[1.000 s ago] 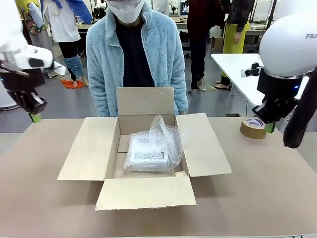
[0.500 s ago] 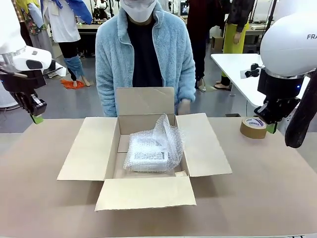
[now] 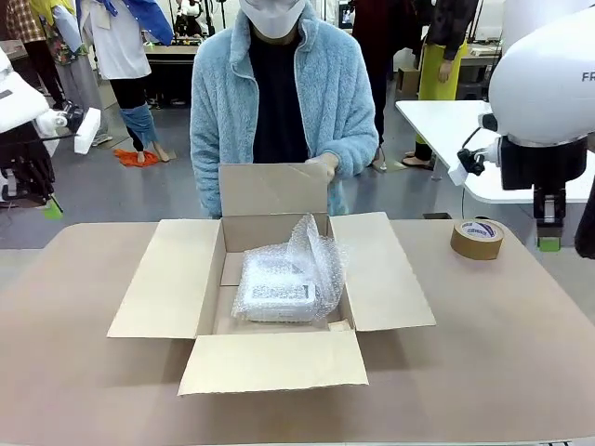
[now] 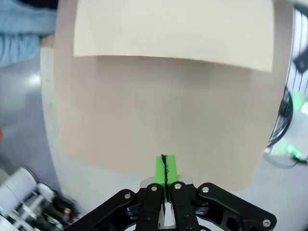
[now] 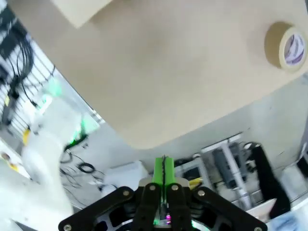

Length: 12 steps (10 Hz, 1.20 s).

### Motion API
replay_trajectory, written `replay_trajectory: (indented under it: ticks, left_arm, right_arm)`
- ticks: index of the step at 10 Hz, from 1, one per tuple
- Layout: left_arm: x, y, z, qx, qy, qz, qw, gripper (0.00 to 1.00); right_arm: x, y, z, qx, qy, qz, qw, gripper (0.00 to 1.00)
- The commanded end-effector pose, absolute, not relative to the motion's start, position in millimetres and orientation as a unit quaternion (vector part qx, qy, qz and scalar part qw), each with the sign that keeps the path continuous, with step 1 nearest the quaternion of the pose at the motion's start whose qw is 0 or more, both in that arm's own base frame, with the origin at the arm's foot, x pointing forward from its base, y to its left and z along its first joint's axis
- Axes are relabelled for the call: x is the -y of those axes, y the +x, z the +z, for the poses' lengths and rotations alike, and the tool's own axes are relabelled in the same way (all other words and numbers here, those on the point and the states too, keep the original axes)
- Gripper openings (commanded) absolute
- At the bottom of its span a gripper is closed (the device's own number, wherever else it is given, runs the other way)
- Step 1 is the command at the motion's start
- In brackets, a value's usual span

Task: Wrap the clocks to prevent damage.
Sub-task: Once the human has placed the objects inside and stepped back, release both hands from the side flaps of the Package Box.

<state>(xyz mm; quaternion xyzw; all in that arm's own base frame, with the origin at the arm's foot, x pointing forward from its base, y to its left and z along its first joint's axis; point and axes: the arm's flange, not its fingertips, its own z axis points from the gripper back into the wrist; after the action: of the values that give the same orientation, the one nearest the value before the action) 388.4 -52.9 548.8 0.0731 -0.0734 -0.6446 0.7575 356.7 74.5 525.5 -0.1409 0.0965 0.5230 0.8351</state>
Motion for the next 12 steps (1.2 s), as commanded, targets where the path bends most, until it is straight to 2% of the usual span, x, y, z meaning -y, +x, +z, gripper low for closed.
replay_trajectory:
  ticks: [1, 3, 4, 5, 6, 9, 10, 12]
  left_arm:
    - [47.9, 387.9, 537.2, 0.065, 0.117, -0.696, 0.705, 0.0]
    - [45.1, 387.2, 535.3, 0.077, 0.122, -0.72, 0.678, 0.0]
    - [44.4, 389.9, 533.1, 0.083, 0.12, -0.708, 0.691, 0.0]
    - [51.9, 389.5, 539.4, 0.061, 0.108, -0.714, 0.689, 0.0]
    - [51.9, 389.5, 539.4, 0.061, 0.108, -0.714, 0.689, 0.0]
    - [51.9, 389.5, 539.4, 0.061, 0.108, -0.714, 0.689, 0.0]
    - [51.9, 389.5, 539.4, 0.061, 0.108, -0.714, 0.689, 0.0]
    - [51.9, 389.5, 539.4, 0.061, 0.108, -0.714, 0.689, 0.0]
  right_arm:
    - [-67.3, 364.9, 535.3, -0.093, -0.139, 0.58, 0.798, 0.01]
    - [-70.5, 369.3, 539.3, -0.091, -0.116, 0.607, 0.781, 0.01]
    - [-73.1, 374.5, 538.5, -0.098, -0.102, 0.61, 0.78, 0.01]
    - [-70.0, 361.9, 537.8, -0.093, -0.132, 0.595, 0.787, 0.01]
    - [-71.7, 364.8, 538.7, -0.092, -0.125, 0.602, 0.783, 0.01]
    - [-74.2, 383.7, 525.9, -0.04, -0.053, 0.672, 0.737, 0.01]
    - [-74.5, 369.4, 537.3, -0.08, -0.114, 0.624, 0.769, 0.01]
    - [-74.5, 369.4, 537.3, -0.08, -0.114, 0.624, 0.769, 0.01]
